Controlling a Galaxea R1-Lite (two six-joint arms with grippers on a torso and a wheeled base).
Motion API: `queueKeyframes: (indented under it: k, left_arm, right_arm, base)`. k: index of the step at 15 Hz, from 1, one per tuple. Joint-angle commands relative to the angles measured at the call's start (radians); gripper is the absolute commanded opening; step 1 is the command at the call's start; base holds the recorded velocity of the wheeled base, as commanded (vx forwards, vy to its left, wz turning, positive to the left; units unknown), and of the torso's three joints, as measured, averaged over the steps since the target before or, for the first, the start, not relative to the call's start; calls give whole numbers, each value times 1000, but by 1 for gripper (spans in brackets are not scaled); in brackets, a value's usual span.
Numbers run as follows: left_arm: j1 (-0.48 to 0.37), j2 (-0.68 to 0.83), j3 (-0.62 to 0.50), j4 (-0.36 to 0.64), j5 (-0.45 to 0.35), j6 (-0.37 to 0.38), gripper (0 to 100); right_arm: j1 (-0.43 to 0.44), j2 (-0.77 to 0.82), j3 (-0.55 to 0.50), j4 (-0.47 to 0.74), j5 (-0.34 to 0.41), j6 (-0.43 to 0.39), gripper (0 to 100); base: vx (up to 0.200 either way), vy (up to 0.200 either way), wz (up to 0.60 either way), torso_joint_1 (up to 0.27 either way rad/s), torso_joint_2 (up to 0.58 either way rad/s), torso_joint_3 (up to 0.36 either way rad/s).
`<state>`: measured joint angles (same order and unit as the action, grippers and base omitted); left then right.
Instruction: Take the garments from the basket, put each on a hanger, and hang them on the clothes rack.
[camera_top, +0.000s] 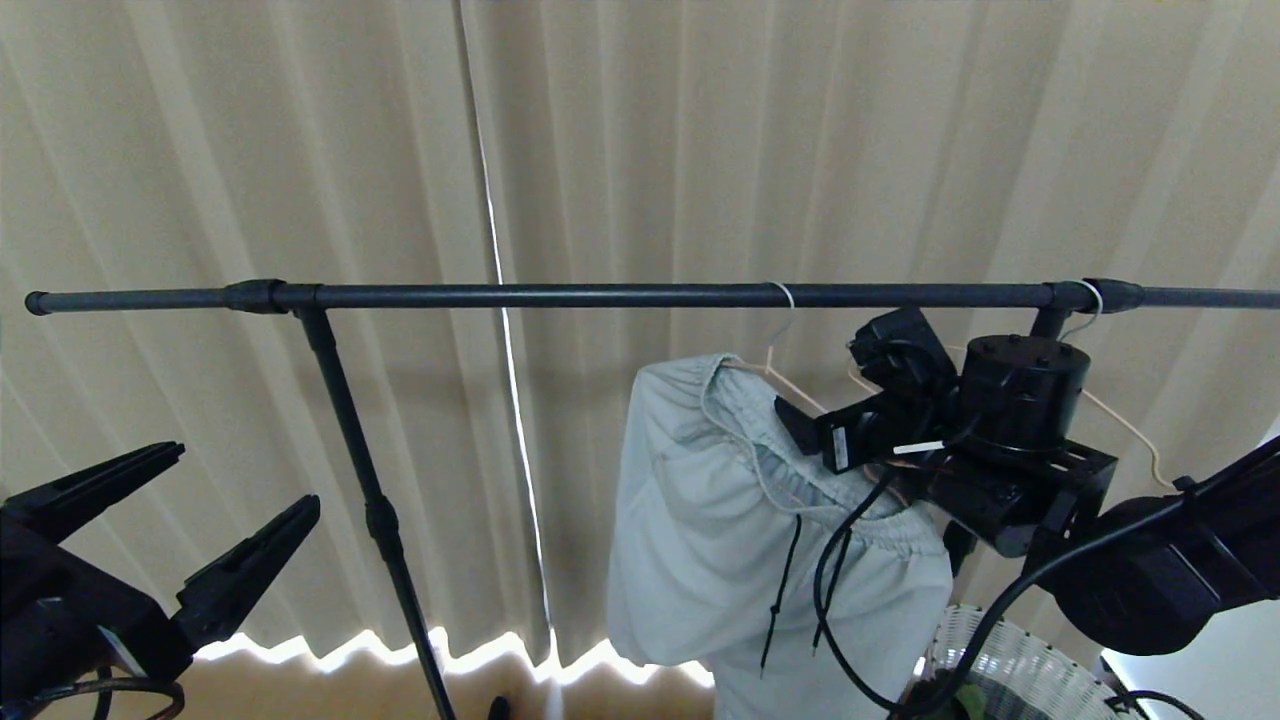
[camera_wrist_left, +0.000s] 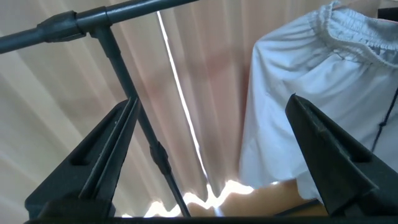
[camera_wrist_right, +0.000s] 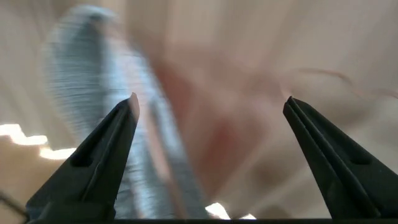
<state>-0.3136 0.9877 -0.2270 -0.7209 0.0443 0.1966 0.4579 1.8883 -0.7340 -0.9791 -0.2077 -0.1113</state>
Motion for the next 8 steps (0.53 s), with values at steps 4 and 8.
queueKeyframes:
  k: [4, 8]
  left_arm:
    - [10, 9, 8, 0, 2, 0, 100]
    - [16, 32, 14, 0, 2, 1, 100]
  right_arm:
    - [2, -15, 68, -128, 28, 13, 100]
    - [-2, -113, 143, -222, 27, 59, 100]
  base:
    - [0, 0, 0, 0, 0, 0]
    - [0, 0, 0, 0, 0, 0]
